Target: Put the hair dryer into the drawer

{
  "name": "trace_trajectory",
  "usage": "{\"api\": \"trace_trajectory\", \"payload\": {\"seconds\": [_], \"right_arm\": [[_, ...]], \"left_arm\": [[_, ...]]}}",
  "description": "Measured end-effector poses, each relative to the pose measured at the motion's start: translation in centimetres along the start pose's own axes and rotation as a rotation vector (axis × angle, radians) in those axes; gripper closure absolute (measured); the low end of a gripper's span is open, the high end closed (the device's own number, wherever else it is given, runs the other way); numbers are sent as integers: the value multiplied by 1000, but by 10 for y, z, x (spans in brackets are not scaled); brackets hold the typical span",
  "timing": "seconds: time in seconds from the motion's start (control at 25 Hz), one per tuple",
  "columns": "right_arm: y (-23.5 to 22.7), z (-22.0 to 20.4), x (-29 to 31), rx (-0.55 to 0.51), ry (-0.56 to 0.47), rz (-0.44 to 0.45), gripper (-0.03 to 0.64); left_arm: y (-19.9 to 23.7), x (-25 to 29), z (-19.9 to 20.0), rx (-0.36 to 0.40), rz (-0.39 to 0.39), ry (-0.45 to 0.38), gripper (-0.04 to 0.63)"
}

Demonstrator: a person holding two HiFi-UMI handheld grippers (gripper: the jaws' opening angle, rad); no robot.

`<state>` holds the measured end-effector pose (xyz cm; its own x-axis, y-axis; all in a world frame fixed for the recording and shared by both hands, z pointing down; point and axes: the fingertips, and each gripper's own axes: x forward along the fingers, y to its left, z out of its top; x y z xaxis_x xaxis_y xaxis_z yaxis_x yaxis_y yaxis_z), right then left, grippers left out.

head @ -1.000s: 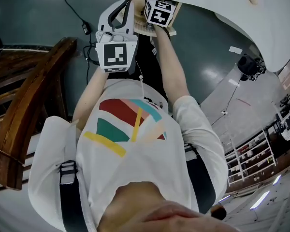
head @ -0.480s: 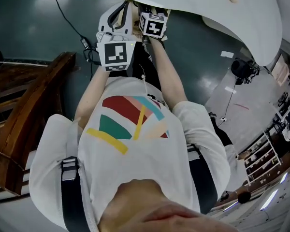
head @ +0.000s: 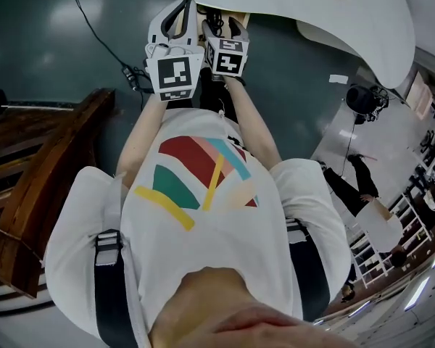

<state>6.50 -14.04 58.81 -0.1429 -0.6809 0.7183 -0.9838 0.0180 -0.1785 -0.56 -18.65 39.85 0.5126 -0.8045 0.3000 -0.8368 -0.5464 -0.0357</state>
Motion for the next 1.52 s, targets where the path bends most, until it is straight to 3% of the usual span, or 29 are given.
{"api": "trace_trajectory", "payload": {"seconds": [0.28, 0.52, 0.88, 1.12, 1.52], "right_arm": [[-8, 40, -53, 9, -145, -11, 318], [-17, 103, -82, -24, -303, -30, 318], [-6, 216, -160, -90, -620, -28, 318], [6, 252, -205, -153, -763, -30, 321], [-5, 251, -227, -183, -841, -98, 543]], "left_arm": [[-1, 1, 22, -51, -9, -8, 579], [6, 9, 51, -30, 5, -56, 578], [-1, 4, 86, 4, 0, -122, 578], [7, -2, 118, 3, 18, -189, 578], [4, -8, 137, 15, 43, -259, 578]]}}
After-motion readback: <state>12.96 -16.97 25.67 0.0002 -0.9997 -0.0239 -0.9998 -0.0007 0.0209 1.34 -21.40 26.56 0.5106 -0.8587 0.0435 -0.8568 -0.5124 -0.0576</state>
